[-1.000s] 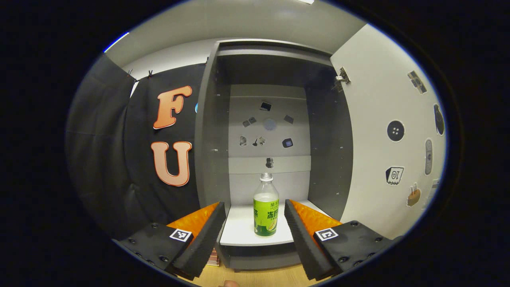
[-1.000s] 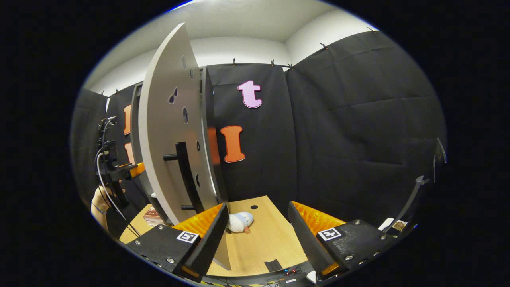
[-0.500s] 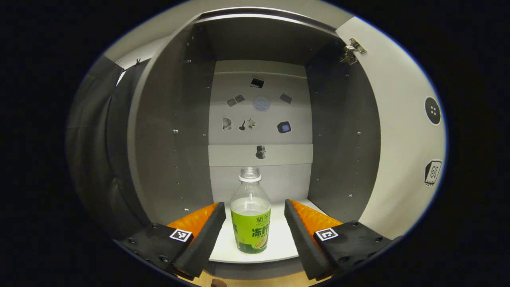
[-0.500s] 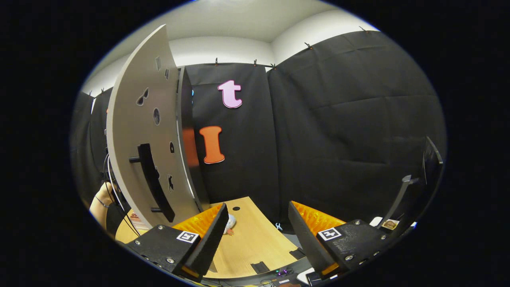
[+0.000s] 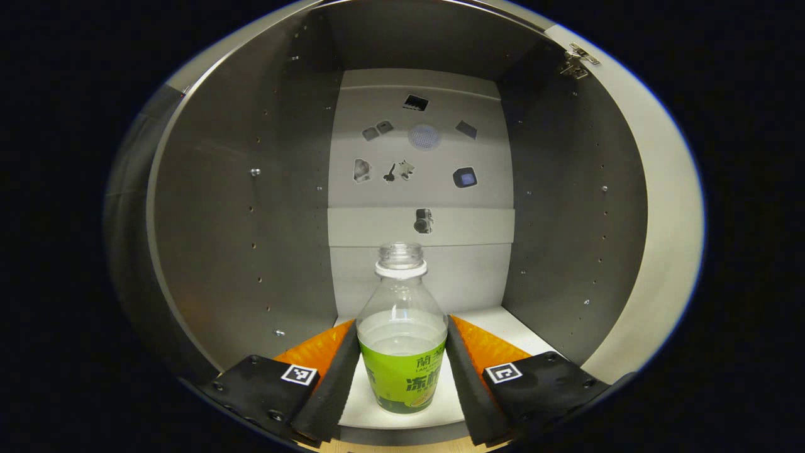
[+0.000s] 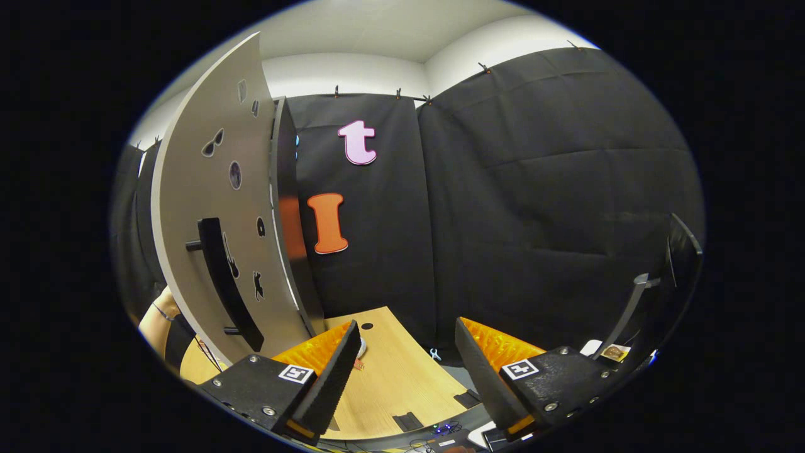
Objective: Open the cabinet door with the right hand, grasp the bottle in the cabinet with the left hand and place it on the coaster, then close the cabinet door with the right hand.
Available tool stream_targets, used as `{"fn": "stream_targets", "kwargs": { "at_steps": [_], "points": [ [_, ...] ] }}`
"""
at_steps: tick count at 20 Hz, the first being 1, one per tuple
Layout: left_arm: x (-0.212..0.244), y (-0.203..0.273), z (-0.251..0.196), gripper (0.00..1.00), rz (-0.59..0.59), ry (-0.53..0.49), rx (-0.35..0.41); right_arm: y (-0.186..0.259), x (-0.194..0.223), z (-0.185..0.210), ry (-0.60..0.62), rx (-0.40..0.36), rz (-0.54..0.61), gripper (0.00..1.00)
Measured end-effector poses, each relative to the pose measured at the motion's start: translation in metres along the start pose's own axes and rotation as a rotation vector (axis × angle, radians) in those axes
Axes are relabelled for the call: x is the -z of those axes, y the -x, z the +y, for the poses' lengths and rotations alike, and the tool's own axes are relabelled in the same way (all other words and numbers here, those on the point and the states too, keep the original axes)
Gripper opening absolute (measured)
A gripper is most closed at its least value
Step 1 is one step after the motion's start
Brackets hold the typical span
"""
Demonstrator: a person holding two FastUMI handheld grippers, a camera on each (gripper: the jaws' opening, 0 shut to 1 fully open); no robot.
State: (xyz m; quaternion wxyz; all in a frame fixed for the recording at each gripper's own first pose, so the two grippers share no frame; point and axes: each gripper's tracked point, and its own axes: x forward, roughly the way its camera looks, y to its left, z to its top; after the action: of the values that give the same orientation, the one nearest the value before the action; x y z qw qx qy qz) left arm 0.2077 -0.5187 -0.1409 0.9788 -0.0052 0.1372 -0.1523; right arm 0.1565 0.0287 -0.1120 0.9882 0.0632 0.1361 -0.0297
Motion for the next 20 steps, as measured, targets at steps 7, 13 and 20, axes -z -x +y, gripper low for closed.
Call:
{"fn": "stream_targets", "kwargs": {
  "at_steps": [7,13,20],
  "points": [
    [-0.016,0.048,0.019,0.82,-0.045,-0.038,0.017,-0.001,-0.001,0.01,-0.004,-0.038,-0.003,0.93],
    [-0.01,0.109,0.058,0.81,-0.051,-0.037,0.001,-0.001,-0.007,0.016,0.006,-0.071,-0.025,0.93],
    [0.028,0.171,0.098,0.81,-0.006,-0.039,-0.024,0.006,-0.006,0.027,0.027,-0.128,-0.021,0.93]
  ]
}}
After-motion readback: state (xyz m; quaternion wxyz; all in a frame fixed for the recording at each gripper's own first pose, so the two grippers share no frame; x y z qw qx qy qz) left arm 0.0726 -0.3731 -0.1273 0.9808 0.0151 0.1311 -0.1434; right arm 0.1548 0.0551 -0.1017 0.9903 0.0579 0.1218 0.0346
